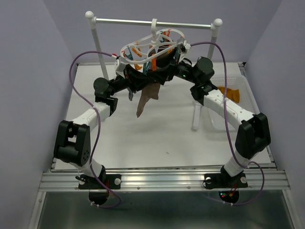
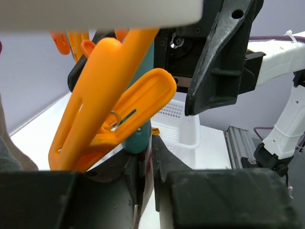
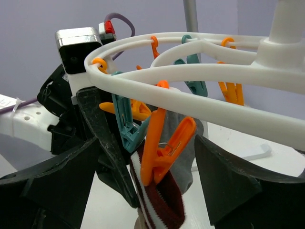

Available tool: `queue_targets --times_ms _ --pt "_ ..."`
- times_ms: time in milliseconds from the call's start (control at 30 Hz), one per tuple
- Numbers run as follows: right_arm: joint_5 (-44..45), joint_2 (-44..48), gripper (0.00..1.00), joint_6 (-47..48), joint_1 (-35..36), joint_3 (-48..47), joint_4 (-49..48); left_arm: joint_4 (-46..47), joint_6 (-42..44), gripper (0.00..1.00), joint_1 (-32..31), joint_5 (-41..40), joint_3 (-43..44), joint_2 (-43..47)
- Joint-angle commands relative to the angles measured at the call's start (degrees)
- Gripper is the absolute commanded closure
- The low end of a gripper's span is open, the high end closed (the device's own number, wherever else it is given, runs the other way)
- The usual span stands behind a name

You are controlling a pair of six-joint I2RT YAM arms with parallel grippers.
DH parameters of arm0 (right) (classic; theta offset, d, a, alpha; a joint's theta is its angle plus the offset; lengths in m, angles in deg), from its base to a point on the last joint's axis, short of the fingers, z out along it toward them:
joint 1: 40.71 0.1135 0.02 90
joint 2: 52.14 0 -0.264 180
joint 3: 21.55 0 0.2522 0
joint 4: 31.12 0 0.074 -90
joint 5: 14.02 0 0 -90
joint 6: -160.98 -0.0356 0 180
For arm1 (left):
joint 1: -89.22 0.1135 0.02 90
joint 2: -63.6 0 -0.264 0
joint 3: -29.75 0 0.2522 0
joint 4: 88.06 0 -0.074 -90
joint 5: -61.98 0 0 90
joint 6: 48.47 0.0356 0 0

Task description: Clip the socks to the hanger

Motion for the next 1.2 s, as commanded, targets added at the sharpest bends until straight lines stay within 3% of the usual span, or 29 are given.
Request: queue_targets --times_ms 0,267,367,400,667,800,833,967,1067,1167 --pt "1.5 3.1 0.00 0.2 0.2 0.6 -1.2 7.4 1.6 0.68 0.1 -0.3 2.9 1.9" --pt "6.5 5.1 0.00 0.8 0.2 3.2 -0.9 3.4 4.0 0.48 0.1 -0.3 2.2 3.3" --pt "8.2 6.0 0.00 0.4 0.2 3.9 -0.9 -1.7 6.7 0.09 0.1 -0.9 2.6 4.2" --pt "8.9 6.3 0.00 0.1 0.2 4.6 -0.8 -3.4 7.7 0.01 0.1 -1.7 2.7 4.9" --pt "14.1 9.5 0.00 -1.5 0.2 7.3 1.2 -25.0 18.1 0.01 -0.3 -9.6 0.3 10.7" --pt "11.2 10.2 0.00 -0.9 0.2 6.8 4.8 -35.4 23.5 0.01 -0.2 -18.3 -1.8 17.3" --pt "7.4 10.4 0.00 3.5 0.2 6.5 6.6 -39.1 26.0 0.01 -0.3 -19.7 -2.9 18.6" --pt "-1.2 11.8 0.00 15.7 0.2 0.2 28.5 -46.5 29.7 0.01 -0.3 -26.5 -5.6 24.8" --pt "-5.5 13.8 0.00 21.2 0.2 -0.1 38.1 -48.7 28.4 0.01 -0.2 -31.5 -7.3 28.9" --pt "-2.1 17.1 0.00 23.1 0.2 2.5 44.8 -51.7 25.2 0.01 -0.2 -42.0 -7.6 31.7"
